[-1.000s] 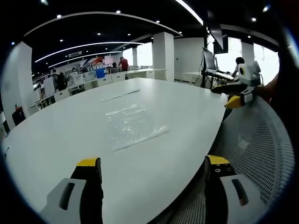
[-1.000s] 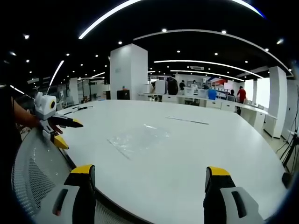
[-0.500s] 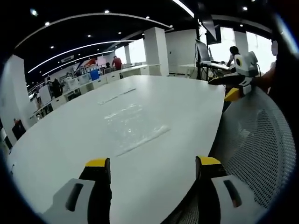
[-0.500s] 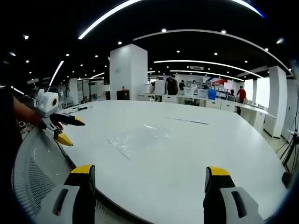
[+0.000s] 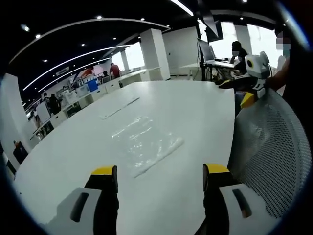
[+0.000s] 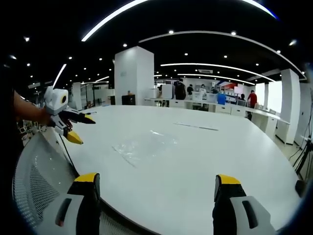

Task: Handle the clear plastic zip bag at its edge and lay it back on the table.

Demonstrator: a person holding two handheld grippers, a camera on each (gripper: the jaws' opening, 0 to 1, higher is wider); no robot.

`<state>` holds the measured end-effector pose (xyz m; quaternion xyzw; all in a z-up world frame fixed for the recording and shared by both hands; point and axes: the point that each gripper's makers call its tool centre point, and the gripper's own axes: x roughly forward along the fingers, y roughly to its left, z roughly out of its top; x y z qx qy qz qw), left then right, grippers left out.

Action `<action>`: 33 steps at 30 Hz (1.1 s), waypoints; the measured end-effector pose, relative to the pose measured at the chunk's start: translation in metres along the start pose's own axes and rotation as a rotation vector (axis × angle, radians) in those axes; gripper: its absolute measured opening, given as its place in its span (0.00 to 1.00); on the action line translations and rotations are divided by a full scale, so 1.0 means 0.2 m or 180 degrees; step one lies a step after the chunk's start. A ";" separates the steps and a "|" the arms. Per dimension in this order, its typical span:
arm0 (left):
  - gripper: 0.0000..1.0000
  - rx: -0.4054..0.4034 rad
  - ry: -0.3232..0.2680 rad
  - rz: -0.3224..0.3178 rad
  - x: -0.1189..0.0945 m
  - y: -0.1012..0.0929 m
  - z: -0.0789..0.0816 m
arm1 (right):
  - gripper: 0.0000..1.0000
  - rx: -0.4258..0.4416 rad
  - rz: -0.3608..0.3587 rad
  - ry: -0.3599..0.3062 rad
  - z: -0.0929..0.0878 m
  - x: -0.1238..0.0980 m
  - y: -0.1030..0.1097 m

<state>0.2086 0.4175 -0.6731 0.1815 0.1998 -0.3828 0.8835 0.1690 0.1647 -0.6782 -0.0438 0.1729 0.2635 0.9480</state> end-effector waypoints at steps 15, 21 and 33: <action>0.67 0.0279 0.0054 -0.0064 0.07 0.11 0.03 | 0.96 -0.0006 0.0023 0.0063 -0.02 0.00 0.01; 0.66 0.0422 0.0107 -0.0133 0.10 0.13 0.04 | 0.95 -0.0005 0.0033 0.0073 -0.02 0.00 0.02; 0.61 0.0700 0.0320 -0.0342 0.17 0.16 -0.03 | 0.94 -0.0004 0.0048 0.0114 -0.03 0.00 0.02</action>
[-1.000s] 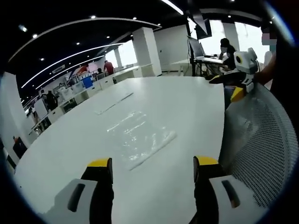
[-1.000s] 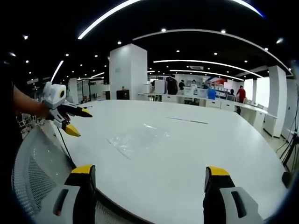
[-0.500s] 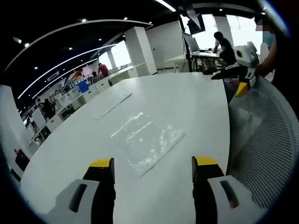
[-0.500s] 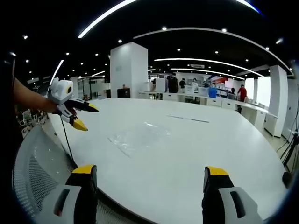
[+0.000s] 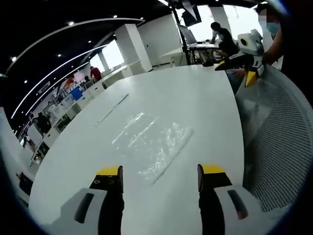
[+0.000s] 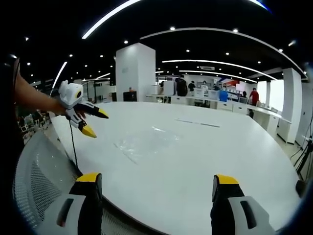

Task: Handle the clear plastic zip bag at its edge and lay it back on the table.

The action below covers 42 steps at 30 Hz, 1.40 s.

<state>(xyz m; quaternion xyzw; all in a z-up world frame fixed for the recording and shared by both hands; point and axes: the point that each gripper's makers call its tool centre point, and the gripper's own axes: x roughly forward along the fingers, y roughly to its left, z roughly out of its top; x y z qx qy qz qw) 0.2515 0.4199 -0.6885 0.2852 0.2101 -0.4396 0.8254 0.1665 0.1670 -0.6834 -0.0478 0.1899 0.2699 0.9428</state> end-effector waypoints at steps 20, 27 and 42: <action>0.54 0.0351 0.0270 -0.0314 0.10 -0.01 -0.08 | 0.92 0.0002 0.0033 0.0056 -0.01 0.00 0.01; 0.46 0.0549 0.0349 -0.0413 0.13 0.00 -0.10 | 0.92 0.0002 0.0039 0.0071 -0.01 0.00 0.01; 0.37 0.0881 0.0524 -0.0593 0.17 0.04 -0.15 | 0.91 -0.0002 0.0042 0.0086 -0.02 0.00 0.01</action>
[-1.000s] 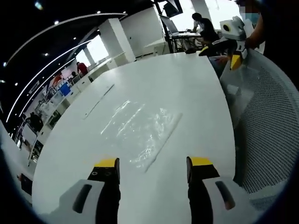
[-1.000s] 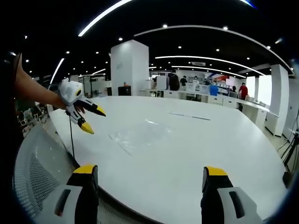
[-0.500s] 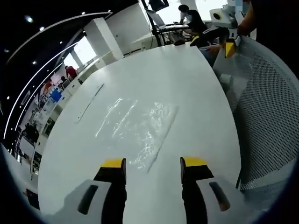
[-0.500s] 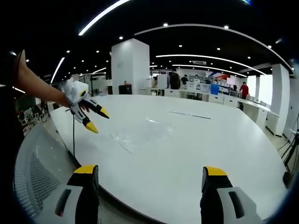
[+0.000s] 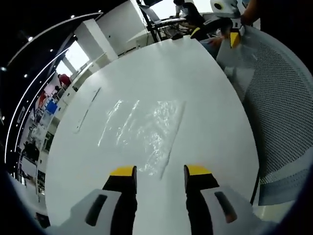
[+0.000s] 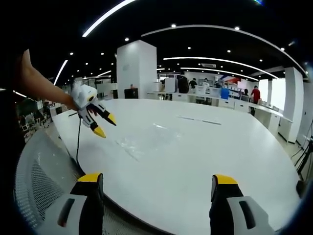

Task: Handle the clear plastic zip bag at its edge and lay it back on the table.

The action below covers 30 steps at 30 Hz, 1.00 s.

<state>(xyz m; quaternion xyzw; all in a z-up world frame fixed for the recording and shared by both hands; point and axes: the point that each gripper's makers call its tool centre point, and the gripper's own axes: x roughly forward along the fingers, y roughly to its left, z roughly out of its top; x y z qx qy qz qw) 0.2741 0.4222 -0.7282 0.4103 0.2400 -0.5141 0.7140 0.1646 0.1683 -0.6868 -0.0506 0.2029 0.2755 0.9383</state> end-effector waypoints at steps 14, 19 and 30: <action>0.27 0.0289 0.0191 -0.0277 0.09 0.02 -0.04 | 0.91 -0.0032 0.0039 0.0051 0.00 0.01 0.01; 0.25 0.0328 0.0275 -0.0377 0.13 0.03 -0.07 | 0.91 -0.0026 0.0036 0.0060 -0.01 0.01 0.01; 0.21 0.0214 0.0367 -0.0529 0.17 0.02 -0.09 | 0.90 -0.0021 0.0036 0.0102 -0.02 0.00 0.01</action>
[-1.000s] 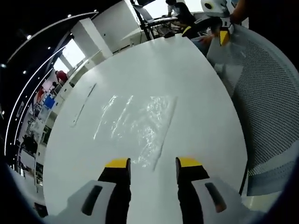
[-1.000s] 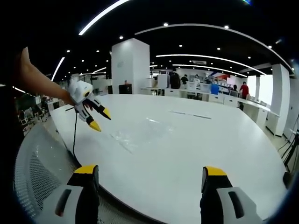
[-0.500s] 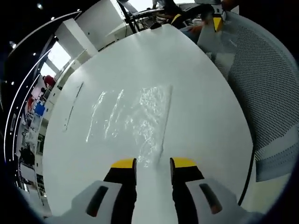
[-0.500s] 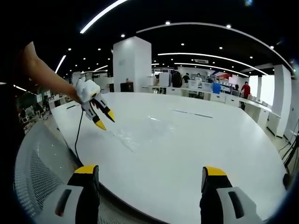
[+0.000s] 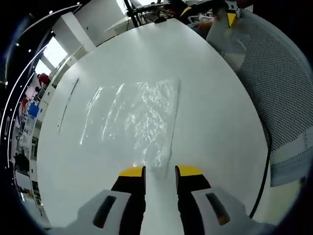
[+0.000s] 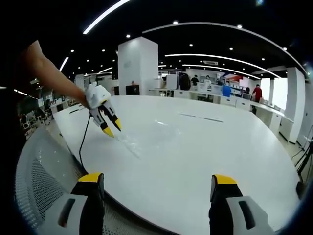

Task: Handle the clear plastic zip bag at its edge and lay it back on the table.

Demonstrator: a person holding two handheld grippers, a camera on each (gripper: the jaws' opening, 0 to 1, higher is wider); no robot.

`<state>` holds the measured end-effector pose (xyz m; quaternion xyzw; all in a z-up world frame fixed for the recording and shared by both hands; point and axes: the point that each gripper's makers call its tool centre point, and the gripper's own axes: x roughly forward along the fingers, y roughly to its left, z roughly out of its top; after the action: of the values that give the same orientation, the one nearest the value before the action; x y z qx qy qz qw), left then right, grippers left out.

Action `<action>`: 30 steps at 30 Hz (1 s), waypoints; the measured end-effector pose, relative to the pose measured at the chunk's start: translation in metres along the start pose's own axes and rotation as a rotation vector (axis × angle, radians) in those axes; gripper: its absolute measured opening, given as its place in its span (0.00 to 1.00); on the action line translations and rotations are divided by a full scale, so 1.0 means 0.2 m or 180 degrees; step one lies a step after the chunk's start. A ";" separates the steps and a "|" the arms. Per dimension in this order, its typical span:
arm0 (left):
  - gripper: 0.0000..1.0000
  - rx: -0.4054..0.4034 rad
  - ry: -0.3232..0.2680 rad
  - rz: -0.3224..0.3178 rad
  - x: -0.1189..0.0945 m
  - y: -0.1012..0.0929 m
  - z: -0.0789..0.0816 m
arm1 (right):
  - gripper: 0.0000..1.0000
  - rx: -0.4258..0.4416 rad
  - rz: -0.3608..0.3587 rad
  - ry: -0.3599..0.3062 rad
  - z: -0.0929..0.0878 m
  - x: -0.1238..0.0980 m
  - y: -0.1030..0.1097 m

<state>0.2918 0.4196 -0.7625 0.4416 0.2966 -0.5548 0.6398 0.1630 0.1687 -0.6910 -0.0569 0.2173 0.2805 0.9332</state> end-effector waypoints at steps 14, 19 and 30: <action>0.16 0.0169 0.0076 -0.0225 0.05 0.00 0.00 | 0.89 0.0015 0.0008 0.0035 -0.01 0.00 0.00; 0.14 0.0159 0.0077 -0.0267 0.06 0.00 -0.01 | 0.88 0.0014 0.0017 0.0047 -0.01 0.00 0.00; 0.09 -0.0021 0.0079 -0.0551 0.07 -0.01 -0.02 | 0.88 0.0006 0.0007 0.0051 -0.01 0.00 0.00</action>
<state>0.2923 0.4164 -0.7759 0.4190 0.3434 -0.6015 0.5871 0.1630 0.1686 -0.6925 -0.0581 0.2252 0.2809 0.9311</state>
